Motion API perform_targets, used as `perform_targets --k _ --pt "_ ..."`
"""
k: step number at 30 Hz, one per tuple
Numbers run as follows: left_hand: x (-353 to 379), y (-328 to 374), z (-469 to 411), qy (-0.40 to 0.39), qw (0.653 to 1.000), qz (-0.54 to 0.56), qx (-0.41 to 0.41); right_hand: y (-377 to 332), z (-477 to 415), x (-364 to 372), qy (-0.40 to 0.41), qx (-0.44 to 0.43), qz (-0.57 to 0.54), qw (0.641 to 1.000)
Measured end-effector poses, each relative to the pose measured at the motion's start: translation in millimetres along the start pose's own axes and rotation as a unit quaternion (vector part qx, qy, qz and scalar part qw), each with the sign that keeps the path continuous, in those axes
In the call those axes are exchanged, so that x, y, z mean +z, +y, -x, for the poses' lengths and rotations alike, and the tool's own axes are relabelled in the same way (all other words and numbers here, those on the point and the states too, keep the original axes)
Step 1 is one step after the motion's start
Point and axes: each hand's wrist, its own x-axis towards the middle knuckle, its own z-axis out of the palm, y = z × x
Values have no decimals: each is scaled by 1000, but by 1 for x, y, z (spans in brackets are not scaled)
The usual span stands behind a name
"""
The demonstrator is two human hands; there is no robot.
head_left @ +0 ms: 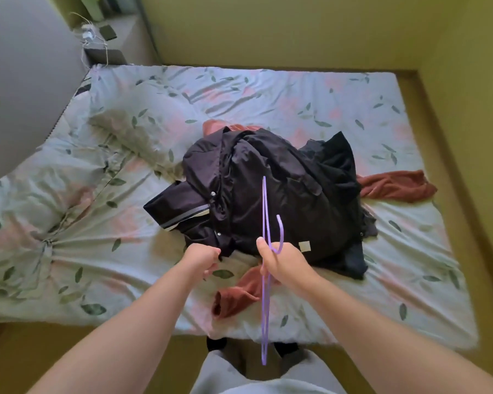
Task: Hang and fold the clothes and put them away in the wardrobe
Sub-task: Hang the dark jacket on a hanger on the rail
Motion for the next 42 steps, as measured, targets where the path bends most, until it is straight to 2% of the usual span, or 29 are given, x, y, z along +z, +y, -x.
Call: perform_targets --k 3,6,9,12,19,24,26,28,31,32,33,34,35,36,37,38,40,42 --pt "-16 3 -49 -3 999 -37 4 9 -9 23 55 30 -25 998" --pt "-19 14 -95 -34 994 -93 46 24 -6 46 81 75 -78 991" --pt "-14 20 -132 -67 990 -114 42 39 4 67 106 67 -43 991" --pt "-5 20 -160 -89 993 -81 8 48 11 82 105 61 18 992" --pt "11 32 -206 -86 992 65 -61 52 6 101 122 19 13 992" --pt "15 20 -223 -137 989 29 -38 56 -3 103 141 14 10 990" --pt "19 20 -224 -131 990 38 -25 57 -5 101 141 16 12 990" --pt "24 26 -220 -93 995 40 0 56 -7 97 145 26 7 989" --pt "17 39 -211 2 998 -33 62 55 -8 92 146 34 3 989" --pt "13 41 -201 43 969 -205 133 54 -8 90 147 30 1 989" --pt "10 45 -191 66 926 -320 187 52 -7 88 149 25 -1 989" --pt "4 49 -183 88 908 -346 218 49 -5 86 152 18 -2 988" --pt "-6 49 -174 100 929 -277 226 44 -2 82 153 5 0 988" --pt "-14 52 -163 129 971 -98 176 41 -1 80 156 -6 3 988" --pt "-23 58 -162 135 980 108 101 39 -3 78 162 -15 7 987" --pt "-36 63 -151 143 973 170 64 34 -4 76 166 -32 16 985" --pt "-71 68 -124 148 977 115 101 18 -5 72 164 -60 37 984" --pt "-112 68 -97 147 971 16 191 -1 -7 71 147 -71 48 985"
